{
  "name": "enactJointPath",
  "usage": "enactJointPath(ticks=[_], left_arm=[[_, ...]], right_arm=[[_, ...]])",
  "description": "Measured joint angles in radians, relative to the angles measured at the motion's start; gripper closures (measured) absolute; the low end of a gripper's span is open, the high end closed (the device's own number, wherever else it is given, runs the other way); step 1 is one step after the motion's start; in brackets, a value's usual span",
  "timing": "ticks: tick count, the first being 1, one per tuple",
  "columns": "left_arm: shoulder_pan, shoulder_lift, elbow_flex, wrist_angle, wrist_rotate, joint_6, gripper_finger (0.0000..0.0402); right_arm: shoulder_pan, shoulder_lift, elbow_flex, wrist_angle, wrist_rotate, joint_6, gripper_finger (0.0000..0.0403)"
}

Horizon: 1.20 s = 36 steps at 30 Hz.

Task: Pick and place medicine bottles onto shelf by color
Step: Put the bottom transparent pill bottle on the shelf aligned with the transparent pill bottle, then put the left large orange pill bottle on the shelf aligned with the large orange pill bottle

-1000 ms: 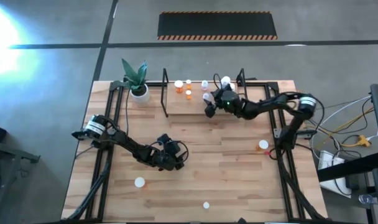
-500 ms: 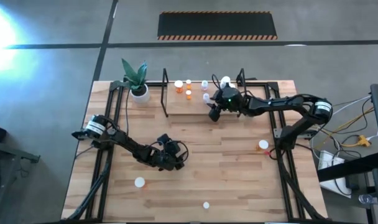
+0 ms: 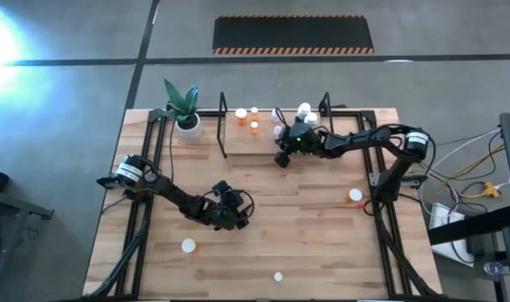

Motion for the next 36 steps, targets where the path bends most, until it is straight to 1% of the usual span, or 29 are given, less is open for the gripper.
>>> enactJointPath(ticks=[4, 8, 13, 19, 22, 26, 31, 36], left_arm=[[0.000, 0.000, 0.000, 0.002, 0.000, 0.000, 0.0126], [0.000, 0.000, 0.000, 0.002, 0.000, -0.002, 0.0126], [0.000, 0.000, 0.000, 0.002, 0.000, -0.002, 0.0126], [0.000, 0.000, 0.000, 0.003, 0.000, -0.003, 0.0126], [0.000, 0.000, 0.000, 0.003, 0.000, -0.008, 0.0126], [0.000, 0.000, 0.000, 0.004, 0.000, -0.010, 0.0126], [0.000, 0.000, 0.000, 0.007, 0.000, -0.010, 0.0126], [0.000, 0.000, 0.009, 0.013, 0.005, -0.009, 0.0126]], right_arm=[[-0.004, 0.054, 0.063, -0.024, 0.026, -0.028, 0.0390], [-0.012, 0.094, 0.142, -0.101, 0.070, -0.074, 0.0390], [-0.033, 0.137, 0.224, -0.168, 0.070, -0.135, 0.0390], [-0.038, 0.142, 0.274, -0.176, 0.069, -0.230, 0.0390], [-0.021, 0.102, 0.279, -0.216, 0.054, -0.233, 0.0390], [0.031, 0.006, 0.241, -0.278, 0.009, -0.216, 0.0390], [0.136, -0.133, 0.132, -0.345, 0.009, -0.139, 0.0390], [0.256, -0.274, -0.003, -0.396, 0.016, -0.025, 0.0390]])
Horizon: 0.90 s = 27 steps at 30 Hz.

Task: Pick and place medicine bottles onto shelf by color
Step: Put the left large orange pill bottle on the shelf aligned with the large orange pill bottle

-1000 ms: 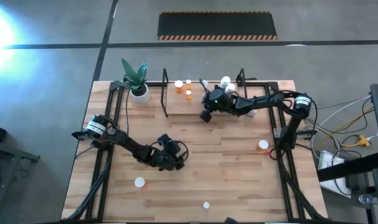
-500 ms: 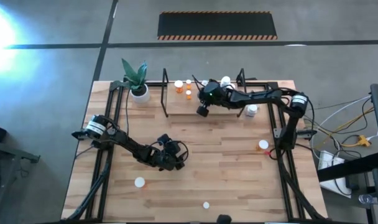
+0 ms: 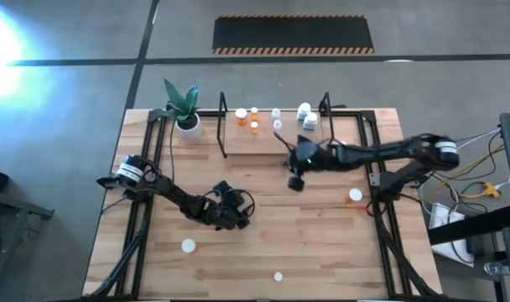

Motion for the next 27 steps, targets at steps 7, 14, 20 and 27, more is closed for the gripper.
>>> enactJointPath(ticks=[7, 14, 20, 27], left_arm=[[0.000, 0.002, 0.031, -0.002, 0.014, 0.002, 0.0126], [0.000, 0.002, 0.049, 0.000, 0.009, 0.002, 0.0126], [0.000, 0.002, 0.050, 0.001, 0.003, 0.001, 0.0126], [0.000, 0.001, 0.050, 0.002, 0.001, 0.001, 0.0126]], right_arm=[[0.196, -0.189, -0.152, -0.004, 0.021, 0.149, 0.0390], [0.435, -0.302, -0.214, -0.021, 0.166, 0.270, 0.0390], [0.666, -0.321, -0.232, -0.023, 0.309, 0.371, 0.0390], [0.872, -0.279, -0.234, -0.022, 0.503, 0.433, 0.0390]])
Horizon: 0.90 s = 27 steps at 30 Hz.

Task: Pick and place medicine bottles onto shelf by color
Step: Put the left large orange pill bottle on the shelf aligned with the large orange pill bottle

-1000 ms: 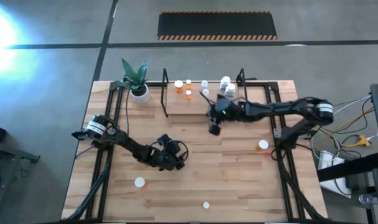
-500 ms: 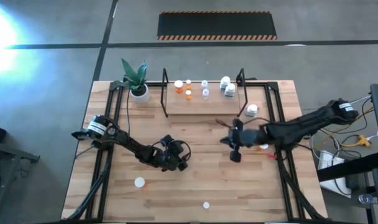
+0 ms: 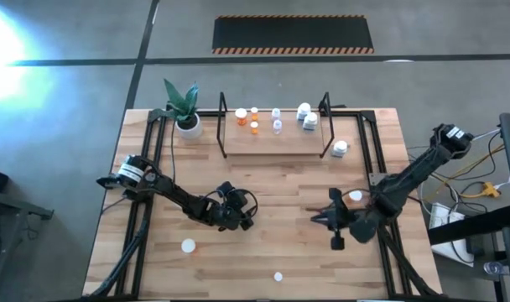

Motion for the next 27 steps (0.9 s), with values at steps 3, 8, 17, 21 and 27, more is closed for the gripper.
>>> enactJointPath(ticks=[3, 8, 17, 21, 27], left_arm=[[0.000, -0.001, 0.000, 0.000, 0.000, 0.000, 0.0126], [0.000, -0.001, 0.000, 0.001, 0.000, 0.000, 0.0126], [0.000, -0.002, 0.003, 0.002, 0.000, -0.001, 0.0126], [0.000, -0.002, 0.007, 0.001, 0.000, -0.001, 0.0126], [0.001, -0.002, 0.029, 0.018, 0.000, -0.001, 0.0126]], right_arm=[[0.043, 0.028, 0.003, 0.000, 0.061, 0.022, 0.0390], [0.067, 0.065, 0.028, -0.009, 0.074, 0.043, 0.0390], [0.149, 0.056, 0.154, -0.345, 0.072, 0.176, 0.0390], [0.188, 0.057, 0.218, -0.518, 0.069, 0.307, 0.0390], [0.225, 0.062, 0.238, -0.530, 0.068, 0.357, 0.0390]])
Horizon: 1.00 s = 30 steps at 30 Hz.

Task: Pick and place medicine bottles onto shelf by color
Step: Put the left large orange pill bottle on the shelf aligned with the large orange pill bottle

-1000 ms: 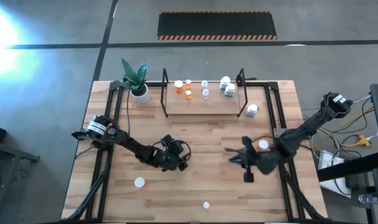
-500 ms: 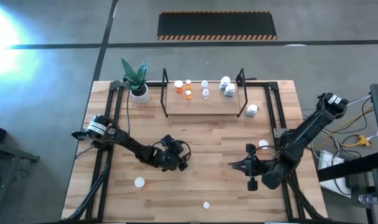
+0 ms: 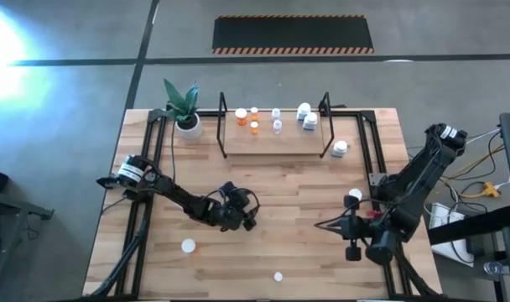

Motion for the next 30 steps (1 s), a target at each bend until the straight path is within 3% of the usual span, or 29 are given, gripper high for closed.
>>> enactJointPath(ticks=[4, 6, 10, 13, 18, 23, 30], left_arm=[[0.005, 0.000, 0.045, 0.025, 0.002, 0.022, 0.0126], [0.009, -0.006, 0.083, 0.051, 0.009, 0.124, 0.0126], [0.005, -0.055, 0.186, 0.031, 0.167, 0.439, 0.0126], [-0.012, -0.109, 0.271, -0.120, 0.282, 0.544, 0.0126], [-0.040, -0.197, 0.389, -0.453, 0.319, 0.458, 0.0126], [-0.041, -0.269, 0.377, -0.481, 0.328, 0.312, 0.0126], [-0.041, -0.281, 0.372, -0.473, 0.294, 0.343, 0.0126]], right_arm=[[0.005, 0.021, -0.006, 0.013, 0.008, 0.000, 0.0390], [0.004, 0.039, -0.007, 0.015, 0.018, 0.000, 0.0390], [0.004, 0.087, -0.009, 0.021, 0.032, 0.000, 0.0390], [0.005, 0.126, -0.006, 0.023, 0.032, 0.005, 0.0390], [0.009, 0.185, -0.003, 0.028, 0.008, 0.034, 0.0390], [0.015, 0.231, -0.002, 0.035, 0.002, 0.047, 0.0390], [0.015, 0.241, -0.002, 0.037, -0.003, 0.045, 0.0390]])
